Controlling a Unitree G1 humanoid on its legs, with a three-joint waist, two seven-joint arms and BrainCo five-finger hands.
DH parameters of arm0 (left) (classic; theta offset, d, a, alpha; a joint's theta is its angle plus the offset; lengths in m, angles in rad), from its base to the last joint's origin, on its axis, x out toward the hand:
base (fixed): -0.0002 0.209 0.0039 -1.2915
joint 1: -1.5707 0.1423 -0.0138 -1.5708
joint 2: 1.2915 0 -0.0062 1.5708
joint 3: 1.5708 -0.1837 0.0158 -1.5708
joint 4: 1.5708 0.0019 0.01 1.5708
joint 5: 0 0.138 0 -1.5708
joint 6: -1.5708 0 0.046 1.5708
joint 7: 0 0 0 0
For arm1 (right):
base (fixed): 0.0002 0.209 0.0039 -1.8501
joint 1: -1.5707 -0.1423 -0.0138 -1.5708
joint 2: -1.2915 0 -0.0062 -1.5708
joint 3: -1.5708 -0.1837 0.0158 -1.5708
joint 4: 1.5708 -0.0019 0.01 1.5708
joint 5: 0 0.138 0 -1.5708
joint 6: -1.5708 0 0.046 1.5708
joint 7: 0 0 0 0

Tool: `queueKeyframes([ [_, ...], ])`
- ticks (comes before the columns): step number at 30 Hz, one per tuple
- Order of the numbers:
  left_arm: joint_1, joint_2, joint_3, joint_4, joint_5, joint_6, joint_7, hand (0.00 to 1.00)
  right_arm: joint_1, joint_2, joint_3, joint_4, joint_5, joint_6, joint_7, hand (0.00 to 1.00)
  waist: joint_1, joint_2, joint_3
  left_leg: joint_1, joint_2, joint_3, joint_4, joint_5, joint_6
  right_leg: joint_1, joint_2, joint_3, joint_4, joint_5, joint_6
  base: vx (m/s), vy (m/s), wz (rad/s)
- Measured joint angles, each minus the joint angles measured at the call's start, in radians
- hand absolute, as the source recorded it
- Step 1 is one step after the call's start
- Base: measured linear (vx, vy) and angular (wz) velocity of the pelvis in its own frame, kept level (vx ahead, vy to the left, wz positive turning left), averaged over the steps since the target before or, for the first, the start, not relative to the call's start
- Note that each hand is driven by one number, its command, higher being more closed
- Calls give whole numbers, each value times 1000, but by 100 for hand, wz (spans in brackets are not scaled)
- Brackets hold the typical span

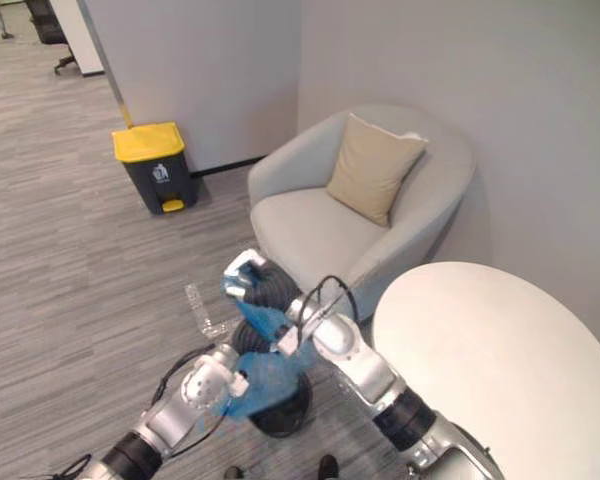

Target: Gather rubbish on tea table into small bin, then transfer packed bag to large trash can.

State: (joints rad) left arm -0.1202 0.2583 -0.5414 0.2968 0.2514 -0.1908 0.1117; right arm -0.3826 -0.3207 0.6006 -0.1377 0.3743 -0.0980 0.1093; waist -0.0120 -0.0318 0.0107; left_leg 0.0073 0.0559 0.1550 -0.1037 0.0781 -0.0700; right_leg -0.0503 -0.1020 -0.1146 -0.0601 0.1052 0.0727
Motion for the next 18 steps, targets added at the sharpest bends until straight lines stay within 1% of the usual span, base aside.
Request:
queueKeyframes([
  [2, 16, 0, -1, 19, 2, 0, 0, 0, -20, 25, 14, -13, 21, 0, 1, 100, -1, 0, 0, 1, 5, 1, 0, 1, -3, 0, 5, 2, -2, 2, -3, -9, -21, -4],
  [6, 61, 1, -7, 30, 2, -3, 1, 0, -58, 46, 42, -54, 36, -2, 4, 100, 1, -5, 0, 12, 5, 15, 0, 0, -5, 2, 12, 12, 0, 1, -5, -1, -8, -10],
  [7, 66, 1, -12, 30, 3, -12, 1, 0, -65, 48, 42, -54, 46, -3, 1, 100, 6, -7, -1, 15, 6, 17, -1, 0, -6, 5, 12, 14, 1, -6, 3, -12, -8, -5],
  [10, 66, -1, -25, 29, 5, -26, 12, 0, -81, 51, 49, -54, 67, -3, 0, 100, 10, -11, -1, 26, 5, 22, -6, -4, -10, 12, 11, 17, 6, -11, 4, -21, 2, -5],
  [11, 55, -6, -50, 29, 49, -13, 29, 0, -81, 53, 73, -55, 71, -4, -4, 100, 9, -13, -1, 30, 5, 24, -6, -8, -14, 10, 11, 20, 18, -22, 0, -14, 7, -4],
  [13, 45, -20, -66, 29, 74, 4, 38, 0, -80, 55, 92, -55, 73, -4, -5, 100, 9, -13, -1, 30, 4, 24, -6, -9, -15, 7, 9, 20, 22, -24, -1, 0, 0, 0],
  [14, 34, -46, -73, 30, 84, 22, 41, 0, -80, 59, 110, -55, 79, -4, -7, 100, 8, -14, 0, 28, 10, 23, -6, -14, -22, 7, 8, 20, 19, -24, -2, 0, 0, 0],
  [16, 20, -72, -74, 36, 114, 34, 60, 0, -78, 67, 113, -55, 87, -3, -12, 100, 7, -17, 1, 25, 12, 21, -6, -14, -23, 6, 10, 20, 17, -24, -2, 0, 0, 0],
  [17, 14, -76, -73, 40, 121, 44, 72, 100, -78, 67, 113, -55, 104, -3, -17, 100, 5, -17, 2, 24, 15, 21, -6, -14, -24, 6, 11, 20, 16, -24, -2, 0, 0, 0],
  [18, 13, -77, -73, 40, 121, 48, 81, 100, -78, 68, 113, -55, 107, -4, -19, 100, 4, -17, 2, 23, 15, 21, -6, -14, -24, 5, 12, 20, 15, -23, -2, 0, 0, 0],
])
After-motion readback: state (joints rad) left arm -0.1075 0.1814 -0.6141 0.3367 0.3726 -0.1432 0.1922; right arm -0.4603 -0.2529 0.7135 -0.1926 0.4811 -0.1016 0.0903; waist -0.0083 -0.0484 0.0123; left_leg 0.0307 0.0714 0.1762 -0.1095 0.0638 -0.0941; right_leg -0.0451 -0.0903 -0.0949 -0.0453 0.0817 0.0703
